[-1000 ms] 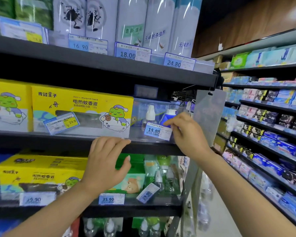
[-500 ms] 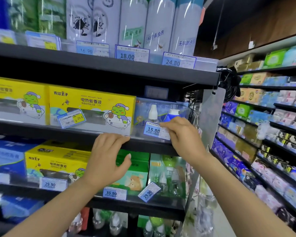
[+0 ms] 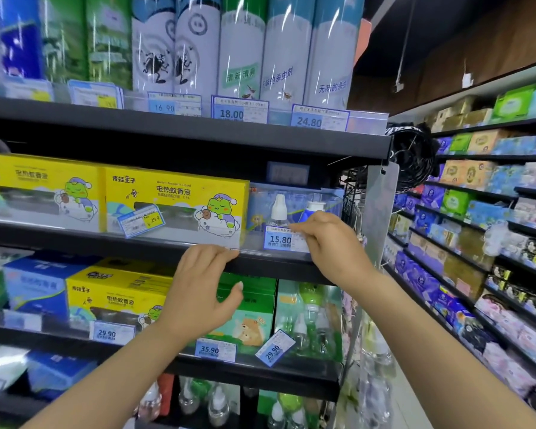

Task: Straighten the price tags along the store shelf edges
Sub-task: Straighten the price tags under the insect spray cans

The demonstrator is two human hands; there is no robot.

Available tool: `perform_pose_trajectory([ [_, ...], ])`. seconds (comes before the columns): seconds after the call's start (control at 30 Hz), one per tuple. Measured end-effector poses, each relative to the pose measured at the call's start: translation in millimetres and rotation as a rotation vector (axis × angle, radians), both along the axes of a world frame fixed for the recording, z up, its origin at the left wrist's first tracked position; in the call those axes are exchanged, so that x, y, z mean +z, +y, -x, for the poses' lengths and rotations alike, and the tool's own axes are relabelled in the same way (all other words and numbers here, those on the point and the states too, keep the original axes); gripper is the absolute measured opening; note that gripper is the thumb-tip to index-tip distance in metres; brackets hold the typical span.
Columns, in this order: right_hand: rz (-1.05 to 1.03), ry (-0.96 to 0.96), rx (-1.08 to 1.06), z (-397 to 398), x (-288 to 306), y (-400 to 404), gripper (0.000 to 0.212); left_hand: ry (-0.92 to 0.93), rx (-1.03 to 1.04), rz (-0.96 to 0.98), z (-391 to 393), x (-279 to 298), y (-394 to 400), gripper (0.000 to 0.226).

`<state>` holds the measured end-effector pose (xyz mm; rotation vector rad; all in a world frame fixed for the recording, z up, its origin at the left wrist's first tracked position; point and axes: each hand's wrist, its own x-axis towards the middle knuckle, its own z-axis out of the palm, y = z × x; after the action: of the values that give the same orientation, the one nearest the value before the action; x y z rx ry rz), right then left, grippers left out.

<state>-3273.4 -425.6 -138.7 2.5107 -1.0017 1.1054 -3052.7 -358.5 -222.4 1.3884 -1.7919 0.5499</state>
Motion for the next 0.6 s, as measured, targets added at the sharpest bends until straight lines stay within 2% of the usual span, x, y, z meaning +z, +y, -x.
perform_pose_trajectory([
  [0.33,0.012,-0.060,0.015,-3.1,-13.8,4.2,0.033,-0.015,0.019,0.004,2.5,-0.9,1.5,0.052],
  [0.6,0.010,-0.120,0.005,-1.0,-18.9,6.4,0.036,-0.175,0.027,-0.048,-8.1,3.5,11.5,0.058],
])
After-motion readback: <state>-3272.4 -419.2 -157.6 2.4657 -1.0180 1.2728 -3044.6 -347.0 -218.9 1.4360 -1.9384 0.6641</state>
